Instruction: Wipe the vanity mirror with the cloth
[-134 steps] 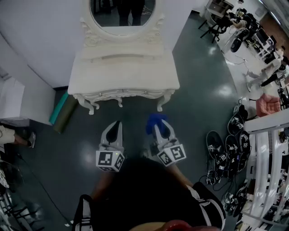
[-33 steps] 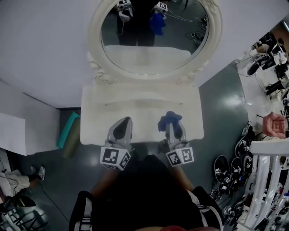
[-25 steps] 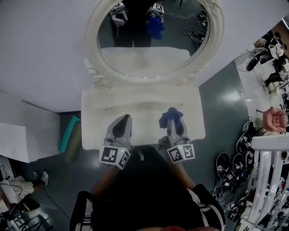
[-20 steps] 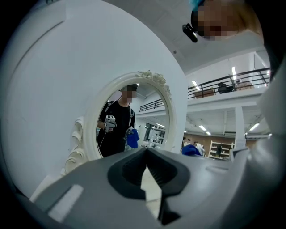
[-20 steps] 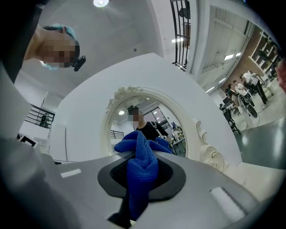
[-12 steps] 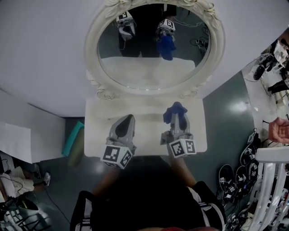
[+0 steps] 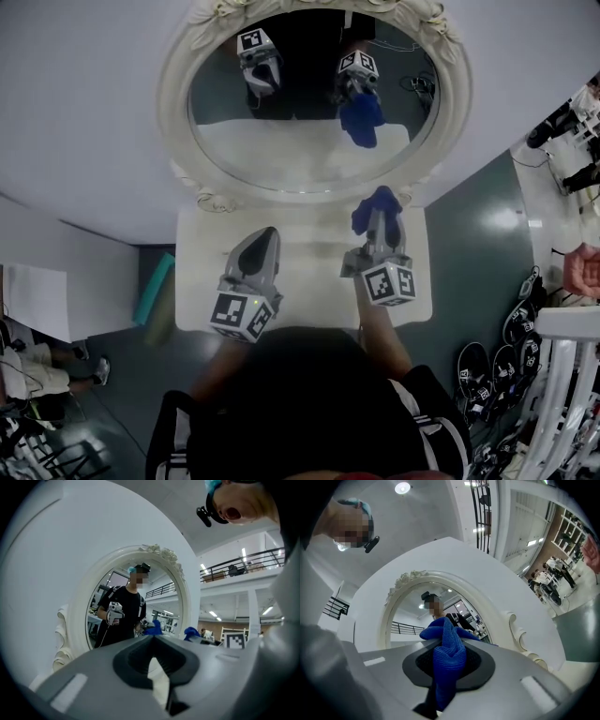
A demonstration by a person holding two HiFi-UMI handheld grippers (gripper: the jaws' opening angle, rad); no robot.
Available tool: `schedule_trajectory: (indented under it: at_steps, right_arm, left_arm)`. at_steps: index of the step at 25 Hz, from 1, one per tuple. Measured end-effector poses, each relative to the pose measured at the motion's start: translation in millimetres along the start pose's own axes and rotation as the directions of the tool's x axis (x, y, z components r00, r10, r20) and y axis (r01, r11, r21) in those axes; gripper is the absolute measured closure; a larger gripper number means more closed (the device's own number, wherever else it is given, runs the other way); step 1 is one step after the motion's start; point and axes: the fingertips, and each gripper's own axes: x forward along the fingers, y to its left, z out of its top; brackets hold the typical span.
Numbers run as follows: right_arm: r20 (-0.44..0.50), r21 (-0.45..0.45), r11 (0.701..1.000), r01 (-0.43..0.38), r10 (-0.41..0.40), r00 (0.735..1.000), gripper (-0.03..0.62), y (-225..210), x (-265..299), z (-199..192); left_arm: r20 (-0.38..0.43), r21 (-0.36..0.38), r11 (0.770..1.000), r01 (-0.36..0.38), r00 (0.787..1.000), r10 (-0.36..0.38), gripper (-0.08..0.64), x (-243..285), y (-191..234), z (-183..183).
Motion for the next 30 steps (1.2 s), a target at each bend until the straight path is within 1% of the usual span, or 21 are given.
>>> schedule_trajectory:
  at_steps: [2, 6, 11, 17, 22, 28, 30]
  right_arm:
    - [0.018, 0.001, 1.000, 0.001, -0.001, 1.000, 0.548, -3.4, 9.9, 8.0]
    - [0.051, 0.023, 1.000, 0.018, -0.019, 0.999, 0.548, -11.9, 19.6, 36.2]
    - [0.061, 0.068, 0.996, 0.049, -0.053, 0.997, 0.548, -28.9, 48.4, 38.0]
    - [0.095, 0.119, 0.990, 0.073, -0.084, 0.992, 0.548, -42.8, 68.2, 44.0]
    - [0.118, 0.160, 0.983, 0.084, -0.103, 0.988, 0.548, -44.8, 97.9, 57.4]
    - [0.149, 0.175, 0.982, 0.071, -0.097, 0.984, 0.548, -48.4, 96.0, 71.4]
    - [0.168, 0.180, 0.982, 0.059, -0.090, 0.982, 0.548, -46.7, 91.2, 82.6]
  left_arm:
    - [0.009, 0.001, 1.000, -0.003, 1.000, 0.002, 0.552, 4.1, 0.1, 4.0]
    - [0.023, 0.009, 1.000, -0.002, 1.000, 0.002, 0.552, 5.0, -14.5, 18.2]
    - [0.016, 0.006, 1.000, -0.011, 1.000, 0.010, 0.551, 25.7, -3.7, 22.2]
    - [-0.001, 0.005, 1.000, -0.009, 1.000, 0.009, 0.552, 46.2, 6.4, 23.6]
    - [-0.023, 0.000, 1.000, 0.000, 1.000, 0.000, 0.552, 62.9, 16.0, 33.9]
    - [-0.025, 0.002, 1.000, -0.006, 1.000, 0.006, 0.552, 58.3, 9.3, 33.0]
    - [-0.021, 0.003, 1.000, -0.009, 1.000, 0.009, 0.552, 54.3, 3.1, 36.2]
